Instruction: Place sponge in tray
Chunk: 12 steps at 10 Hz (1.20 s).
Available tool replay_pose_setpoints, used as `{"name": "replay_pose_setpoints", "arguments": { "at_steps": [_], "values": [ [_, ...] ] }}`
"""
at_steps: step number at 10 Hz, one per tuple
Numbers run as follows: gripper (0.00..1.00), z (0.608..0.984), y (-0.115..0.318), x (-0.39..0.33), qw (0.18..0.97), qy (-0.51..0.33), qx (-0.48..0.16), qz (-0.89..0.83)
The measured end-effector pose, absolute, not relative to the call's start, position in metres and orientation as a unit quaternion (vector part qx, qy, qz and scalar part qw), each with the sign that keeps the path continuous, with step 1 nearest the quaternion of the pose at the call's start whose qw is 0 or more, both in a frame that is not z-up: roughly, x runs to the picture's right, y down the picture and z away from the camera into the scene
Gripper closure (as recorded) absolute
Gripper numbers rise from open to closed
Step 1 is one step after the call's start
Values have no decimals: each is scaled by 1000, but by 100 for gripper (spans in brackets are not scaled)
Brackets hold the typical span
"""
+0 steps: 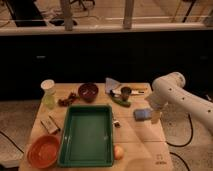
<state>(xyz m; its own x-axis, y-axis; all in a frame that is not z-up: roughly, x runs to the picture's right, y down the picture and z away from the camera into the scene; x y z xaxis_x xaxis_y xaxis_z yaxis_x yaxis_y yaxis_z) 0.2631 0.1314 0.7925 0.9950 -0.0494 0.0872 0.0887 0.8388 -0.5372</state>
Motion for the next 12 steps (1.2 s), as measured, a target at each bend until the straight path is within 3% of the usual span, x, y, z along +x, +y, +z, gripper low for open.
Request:
{"name": "replay_pose_setpoints", "arguments": {
  "at_steps": [12],
  "values": [
    [20,830,148,270,949,-71,-301,-61]
  ]
}}
